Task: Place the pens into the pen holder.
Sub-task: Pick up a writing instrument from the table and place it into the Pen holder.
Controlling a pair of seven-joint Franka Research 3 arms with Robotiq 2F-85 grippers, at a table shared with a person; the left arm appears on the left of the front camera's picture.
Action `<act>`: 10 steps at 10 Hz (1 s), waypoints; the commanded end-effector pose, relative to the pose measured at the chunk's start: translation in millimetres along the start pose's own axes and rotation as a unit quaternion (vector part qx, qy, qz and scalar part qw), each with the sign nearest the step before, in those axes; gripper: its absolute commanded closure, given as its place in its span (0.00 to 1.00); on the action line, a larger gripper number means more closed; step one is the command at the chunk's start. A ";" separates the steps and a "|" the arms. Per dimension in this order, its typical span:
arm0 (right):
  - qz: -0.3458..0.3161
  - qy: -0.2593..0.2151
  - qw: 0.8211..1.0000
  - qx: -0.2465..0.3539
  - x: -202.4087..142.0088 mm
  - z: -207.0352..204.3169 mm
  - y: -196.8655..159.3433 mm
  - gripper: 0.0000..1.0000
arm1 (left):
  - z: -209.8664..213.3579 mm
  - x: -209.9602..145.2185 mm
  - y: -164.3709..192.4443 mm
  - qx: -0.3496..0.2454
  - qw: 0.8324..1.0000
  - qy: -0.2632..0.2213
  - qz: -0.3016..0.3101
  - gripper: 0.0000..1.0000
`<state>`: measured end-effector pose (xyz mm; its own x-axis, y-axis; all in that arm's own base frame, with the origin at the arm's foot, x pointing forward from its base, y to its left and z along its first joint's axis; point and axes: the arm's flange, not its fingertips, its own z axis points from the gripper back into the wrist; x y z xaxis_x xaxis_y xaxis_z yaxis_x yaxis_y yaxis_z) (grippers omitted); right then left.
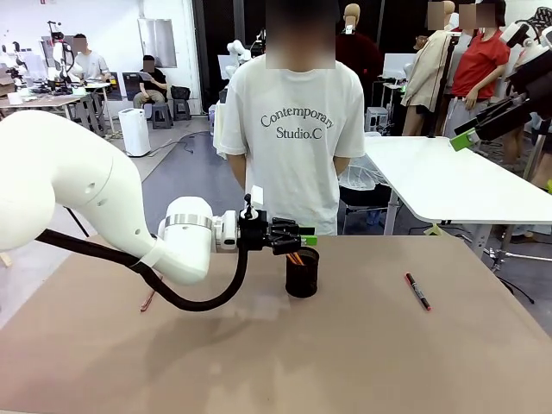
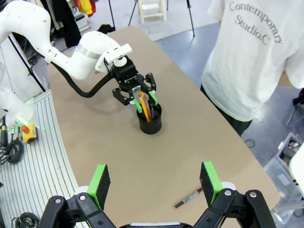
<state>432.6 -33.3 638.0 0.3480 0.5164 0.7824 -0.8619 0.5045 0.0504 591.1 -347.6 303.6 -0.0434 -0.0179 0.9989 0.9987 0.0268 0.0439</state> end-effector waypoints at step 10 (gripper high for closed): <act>0.002 -0.006 1.000 0.002 0.7 -0.7 0.7 0.00 | 3.5 58.7 -8.5 0.017 0.999 0.018 -0.041 0.00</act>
<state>432.6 -33.3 638.0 0.3480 0.5164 0.7824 -0.8619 0.5045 0.0504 576.6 -342.2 364.9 -0.1238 -0.0802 0.9891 0.9897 0.0617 0.1289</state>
